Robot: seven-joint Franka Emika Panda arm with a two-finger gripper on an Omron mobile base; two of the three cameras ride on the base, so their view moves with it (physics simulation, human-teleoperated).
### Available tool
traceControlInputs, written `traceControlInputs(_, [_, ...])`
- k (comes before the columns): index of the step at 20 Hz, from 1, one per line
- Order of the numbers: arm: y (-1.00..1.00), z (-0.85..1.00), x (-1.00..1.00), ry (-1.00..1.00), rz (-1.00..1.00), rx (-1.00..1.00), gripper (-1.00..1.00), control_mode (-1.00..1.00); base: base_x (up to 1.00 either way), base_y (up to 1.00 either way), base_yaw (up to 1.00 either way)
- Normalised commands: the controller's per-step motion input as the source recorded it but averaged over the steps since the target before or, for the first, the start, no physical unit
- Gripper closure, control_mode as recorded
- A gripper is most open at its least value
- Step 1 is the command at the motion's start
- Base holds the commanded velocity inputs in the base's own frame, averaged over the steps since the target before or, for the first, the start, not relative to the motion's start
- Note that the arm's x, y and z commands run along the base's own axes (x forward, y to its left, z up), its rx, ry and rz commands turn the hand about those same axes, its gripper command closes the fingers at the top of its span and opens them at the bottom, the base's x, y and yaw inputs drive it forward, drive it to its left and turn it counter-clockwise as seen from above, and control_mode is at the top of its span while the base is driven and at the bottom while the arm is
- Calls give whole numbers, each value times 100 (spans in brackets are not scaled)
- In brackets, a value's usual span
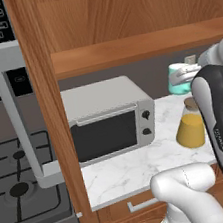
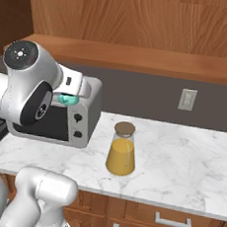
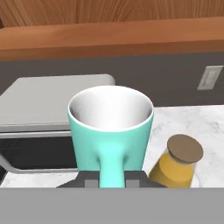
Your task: There is a tray on the dining counter. Grab the cup, mug, and pitcher and place them on the tray. The pitcher may be placed next to the tray if it cannot fit the tray.
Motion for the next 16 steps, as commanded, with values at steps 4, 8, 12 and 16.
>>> traceControlInputs(4, [0,-12,-5,1,0,0,100,100,-20,-2,0])
traceControlInputs(8, [0,0,0,0,0,0,100,100,-93,-28,-15])
traceControlInputs(12, [0,0,0,0,0,0,100,100,-95,-41,-42])
traceControlInputs(16, [0,0,0,0,0,0,100,100,-58,-28,-71])
